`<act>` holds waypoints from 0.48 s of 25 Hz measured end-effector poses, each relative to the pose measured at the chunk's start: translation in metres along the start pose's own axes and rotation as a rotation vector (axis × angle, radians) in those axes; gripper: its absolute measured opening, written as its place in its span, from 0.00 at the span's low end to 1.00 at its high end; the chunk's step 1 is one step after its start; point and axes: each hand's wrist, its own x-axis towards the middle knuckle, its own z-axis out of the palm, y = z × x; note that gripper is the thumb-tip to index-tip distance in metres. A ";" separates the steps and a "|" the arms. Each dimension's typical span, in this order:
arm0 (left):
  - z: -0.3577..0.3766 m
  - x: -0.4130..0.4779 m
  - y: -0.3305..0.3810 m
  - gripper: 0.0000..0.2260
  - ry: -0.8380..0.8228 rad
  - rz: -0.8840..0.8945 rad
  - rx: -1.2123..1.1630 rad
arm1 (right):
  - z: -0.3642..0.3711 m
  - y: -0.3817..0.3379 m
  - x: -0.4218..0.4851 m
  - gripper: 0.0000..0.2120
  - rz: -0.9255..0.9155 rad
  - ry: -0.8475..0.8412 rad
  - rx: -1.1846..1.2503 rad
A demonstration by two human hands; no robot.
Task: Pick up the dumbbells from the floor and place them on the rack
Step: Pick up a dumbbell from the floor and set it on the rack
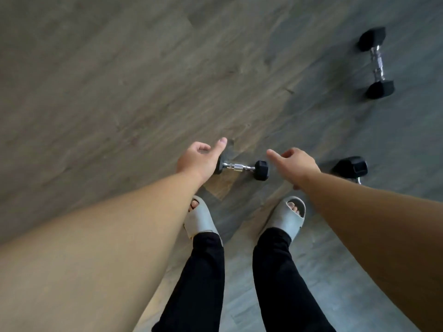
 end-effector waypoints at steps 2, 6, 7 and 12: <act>0.031 0.053 -0.030 0.27 -0.004 -0.015 0.022 | 0.036 0.017 0.052 0.32 0.036 -0.004 -0.008; 0.085 0.133 -0.083 0.36 -0.044 -0.054 0.119 | 0.101 0.046 0.129 0.40 0.065 -0.024 0.015; 0.099 0.152 -0.096 0.39 -0.058 -0.066 0.135 | 0.118 0.051 0.147 0.42 0.076 -0.027 0.032; 0.143 0.198 -0.134 0.36 -0.068 -0.049 0.157 | 0.167 0.064 0.202 0.34 0.229 0.008 0.249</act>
